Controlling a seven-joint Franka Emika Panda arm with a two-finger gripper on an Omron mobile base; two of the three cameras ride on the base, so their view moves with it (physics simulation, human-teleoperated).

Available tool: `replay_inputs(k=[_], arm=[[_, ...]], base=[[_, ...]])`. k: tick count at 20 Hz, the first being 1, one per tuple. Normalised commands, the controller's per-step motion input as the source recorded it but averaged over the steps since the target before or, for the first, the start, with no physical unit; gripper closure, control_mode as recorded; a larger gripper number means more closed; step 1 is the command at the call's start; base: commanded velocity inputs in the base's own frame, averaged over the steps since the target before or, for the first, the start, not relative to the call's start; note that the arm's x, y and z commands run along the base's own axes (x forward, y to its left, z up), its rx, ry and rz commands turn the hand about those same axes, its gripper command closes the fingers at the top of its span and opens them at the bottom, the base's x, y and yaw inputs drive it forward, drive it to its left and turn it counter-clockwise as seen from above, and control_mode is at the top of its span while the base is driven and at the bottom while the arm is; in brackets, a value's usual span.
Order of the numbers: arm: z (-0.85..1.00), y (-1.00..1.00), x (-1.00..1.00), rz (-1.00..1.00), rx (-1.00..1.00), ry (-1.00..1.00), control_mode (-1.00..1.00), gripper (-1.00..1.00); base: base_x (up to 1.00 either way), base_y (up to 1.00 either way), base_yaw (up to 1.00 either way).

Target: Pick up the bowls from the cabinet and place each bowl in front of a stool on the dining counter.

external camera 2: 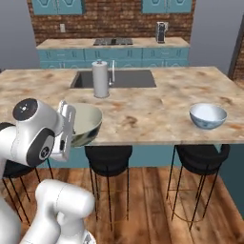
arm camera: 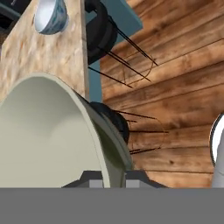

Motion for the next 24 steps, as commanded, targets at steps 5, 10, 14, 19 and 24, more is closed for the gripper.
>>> replay_inputs(k=[5, 10, 14, 19, 24], arm=[[0.0, 0.0, 0.0, 0.0, 0.0, 0.0, 1.0, 1.0], [0.0, 0.0, 0.0, 0.0, 0.0, 0.0, 1.0, 1.0], [0.0, 0.0, 0.0, 0.0, 0.0, 0.0, 1.0, 1.0], [-0.06, 0.0, 0.0, 0.0, 0.0, 0.0, -1.0, 1.0], [-0.69, -0.02, 0.55, 0.12, 0.02, 0.11, -1.0, 1.0]], base=[[0.78, -0.82, 0.4], [0.48, 0.0, 0.09], [0.95, 0.0, 0.07], [0.06, 0.0, 0.0], [0.0, 0.0, 0.0]])
